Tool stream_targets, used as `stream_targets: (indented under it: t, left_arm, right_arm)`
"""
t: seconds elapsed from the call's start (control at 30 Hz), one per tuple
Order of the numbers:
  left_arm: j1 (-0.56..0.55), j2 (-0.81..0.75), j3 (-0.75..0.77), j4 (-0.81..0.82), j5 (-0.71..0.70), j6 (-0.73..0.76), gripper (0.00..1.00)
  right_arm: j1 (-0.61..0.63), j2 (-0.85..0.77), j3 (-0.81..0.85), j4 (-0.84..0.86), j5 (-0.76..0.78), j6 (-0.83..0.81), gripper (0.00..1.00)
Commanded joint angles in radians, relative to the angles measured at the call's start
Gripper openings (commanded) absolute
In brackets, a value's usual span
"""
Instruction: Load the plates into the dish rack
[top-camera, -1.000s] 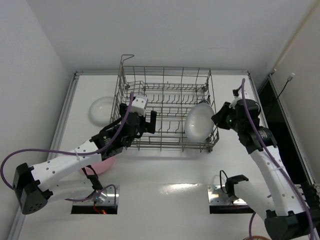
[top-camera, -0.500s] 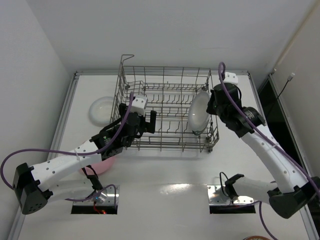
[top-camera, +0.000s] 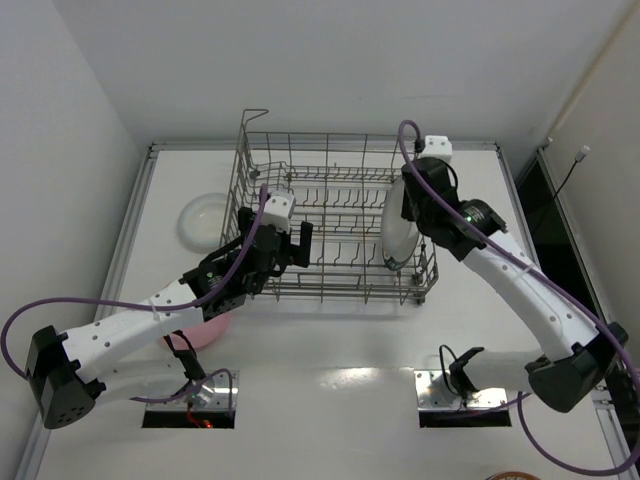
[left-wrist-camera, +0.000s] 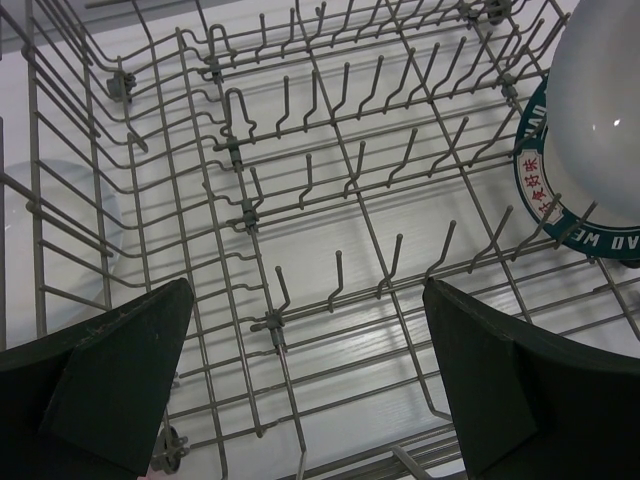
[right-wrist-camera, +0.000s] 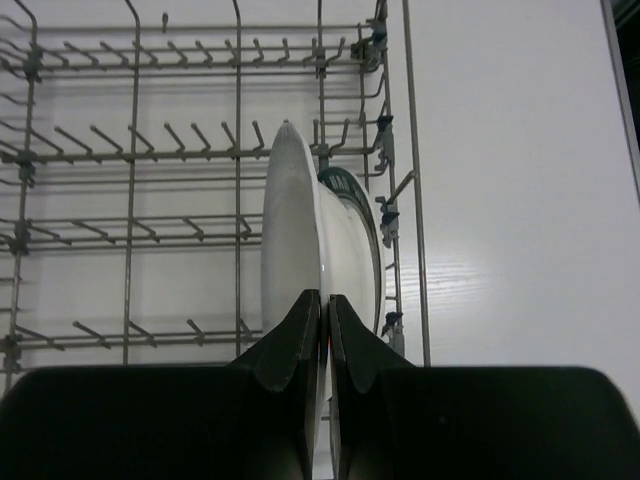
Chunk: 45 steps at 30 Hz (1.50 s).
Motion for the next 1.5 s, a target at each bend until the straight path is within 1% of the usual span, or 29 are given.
stream_targets:
  t: [0.0, 0.13, 0.27, 0.43, 0.53, 0.67, 0.7, 0.77, 0.83, 0.87, 0.9, 0.97, 1.03, 1.07, 1.1, 1.13, 1.2, 1.27, 1.33, 1.37, 1.4, 1.43, 1.47]
  left_arm:
    - [-0.013, -0.011, -0.002, 0.027, -0.013, -0.007, 1.0]
    - [-0.013, -0.011, -0.002, 0.027, -0.013, -0.007, 1.0]
    - [-0.013, -0.011, -0.002, 0.027, -0.022, -0.007, 1.0]
    - [-0.013, -0.011, -0.002, 0.027, -0.022, -0.007, 1.0]
    - [-0.013, -0.011, -0.002, 0.027, -0.022, -0.007, 1.0]
    - [-0.013, -0.011, -0.002, 0.027, -0.032, -0.007, 1.0]
    - [-0.013, -0.011, -0.002, 0.027, -0.043, -0.007, 1.0]
    - [-0.013, -0.011, -0.002, 0.018, -0.054, -0.016, 1.0]
    - [-0.013, -0.011, -0.002, 0.006, -0.086, -0.028, 1.0]
    - [-0.013, -0.011, -0.002, -0.004, -0.086, -0.039, 1.0]
    - [-0.013, -0.002, -0.002, -0.004, -0.104, -0.054, 1.0]
    - [-0.013, -0.002, 0.007, -0.033, -0.149, -0.086, 1.0]
    - [-0.013, -0.002, 0.035, -0.063, -0.21, -0.12, 1.0]
    - [-0.013, -0.002, 0.05, -0.123, -0.23, -0.147, 1.0]
    - [-0.013, -0.002, 0.061, -0.149, -0.246, -0.199, 1.0]
    - [-0.013, -0.016, 0.061, -0.166, -0.246, -0.215, 1.0]
    - [0.017, -0.068, 0.061, -0.166, -0.256, -0.229, 1.0]
    - [0.044, -0.099, 0.075, -0.166, -0.296, -0.229, 1.0]
    - [0.105, -0.108, 0.107, -0.179, -0.333, -0.229, 1.0]
    - [0.134, -0.087, 0.162, -0.226, -0.342, -0.229, 1.0]
    - [0.206, -0.064, 0.193, -0.261, -0.333, -0.229, 1.0]
    - [0.241, -0.009, 0.224, -0.301, -0.313, -0.256, 1.0]
    - [0.277, 0.019, 0.25, -0.333, -0.265, -0.272, 1.0]
  right_arm:
    - [0.021, 0.009, -0.013, 0.13, 0.027, -0.042, 0.0]
    - [0.05, 0.035, -0.014, 0.142, 0.016, -0.064, 0.0]
    - [0.078, 0.09, -0.014, 0.13, 0.073, -0.064, 0.0]
    - [0.133, 0.176, 0.014, 0.107, 0.082, -0.073, 0.0]
    - [0.145, 0.225, 0.023, 0.096, 0.119, -0.042, 0.0]
    - [0.145, 0.236, 0.023, 0.076, 0.128, -0.002, 0.0]
    - [0.145, 0.236, 0.023, 0.061, 0.128, -0.002, 0.01]
    - [0.145, 0.236, 0.023, 0.05, 0.128, 0.009, 0.08]
    - [0.145, 0.236, 0.033, 0.039, 0.11, 0.019, 0.22]
    - [0.145, 0.236, 0.033, 0.039, 0.11, 0.019, 0.38]
    - [0.145, 0.221, 0.033, 0.039, 0.11, 0.019, 0.44]
    - [0.145, 0.182, 0.042, 0.028, 0.099, 0.041, 0.52]
    - [0.145, 0.144, 0.042, 0.028, 0.065, 0.041, 0.53]
    - [0.145, 0.123, 0.042, 0.038, 0.051, 0.041, 0.56]
    - [0.145, 0.101, 0.042, 0.047, 0.036, 0.041, 0.57]
    - [0.145, 0.055, 0.042, 0.047, 0.027, 0.041, 0.57]
    - [0.145, 0.001, 0.025, 0.073, -0.01, 0.05, 0.61]
    - [0.145, -0.094, -0.03, 0.106, -0.041, 0.05, 0.61]
    - [0.145, -0.155, -0.079, 0.15, -0.077, 0.05, 0.62]
    - [0.145, -0.204, -0.089, 0.15, -0.09, 0.05, 0.62]
    - [0.145, -0.224, -0.089, 0.159, -0.102, 0.05, 0.62]
    - [0.145, -0.241, -0.098, 0.159, -0.102, 0.039, 0.63]
    - [0.145, -0.255, -0.098, 0.148, -0.102, 0.039, 0.63]
